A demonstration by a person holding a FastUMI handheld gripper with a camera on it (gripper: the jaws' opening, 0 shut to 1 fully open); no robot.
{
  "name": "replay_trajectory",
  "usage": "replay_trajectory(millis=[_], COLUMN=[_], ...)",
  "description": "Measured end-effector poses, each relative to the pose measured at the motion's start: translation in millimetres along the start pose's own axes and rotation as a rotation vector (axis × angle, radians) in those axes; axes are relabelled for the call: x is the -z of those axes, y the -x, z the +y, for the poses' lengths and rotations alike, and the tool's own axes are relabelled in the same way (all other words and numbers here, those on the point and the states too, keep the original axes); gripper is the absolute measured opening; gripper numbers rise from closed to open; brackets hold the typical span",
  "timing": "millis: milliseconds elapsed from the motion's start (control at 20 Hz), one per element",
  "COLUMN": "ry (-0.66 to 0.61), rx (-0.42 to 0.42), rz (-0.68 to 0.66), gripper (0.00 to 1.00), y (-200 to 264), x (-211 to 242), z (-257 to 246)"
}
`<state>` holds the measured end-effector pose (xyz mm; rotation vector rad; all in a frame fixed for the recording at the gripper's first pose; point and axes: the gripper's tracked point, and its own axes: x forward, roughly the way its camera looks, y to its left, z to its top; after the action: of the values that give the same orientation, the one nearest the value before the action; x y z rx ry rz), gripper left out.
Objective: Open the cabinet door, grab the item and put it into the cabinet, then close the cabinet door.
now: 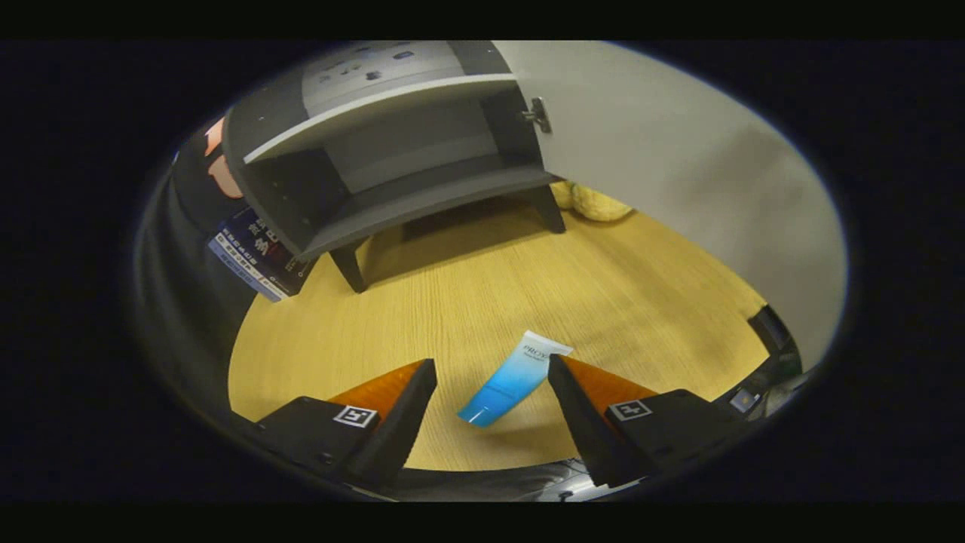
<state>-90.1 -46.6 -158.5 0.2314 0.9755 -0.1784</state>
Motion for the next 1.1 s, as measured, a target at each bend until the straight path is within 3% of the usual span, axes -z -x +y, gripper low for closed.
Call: replay_trajectory(millis=[150,200,300,400,500,700,800,950,1100], ry=[-0.125,-0.154,-0.175,-0.146,-0.110,-0.024,0.002,-0.065,-0.087], rx=[0.066,0.070,0.070,0.106,0.157,0.183,0.158,0.103,0.002], rz=[0.066,0.094,0.139,0.156,0.189,0.283,0.292,0.252,0.080], gripper=[0.93,0.87,0.87,0.87,0.80,0.64,0.55,0.49,0.48], y=[-20,-26,-35,-42,-46,-36,-28,-6,25], x=[14,21,27,24,23,23,19,6,-40], z=[-15,-18,-20,-27,-41,-66,-79,-91,-89])
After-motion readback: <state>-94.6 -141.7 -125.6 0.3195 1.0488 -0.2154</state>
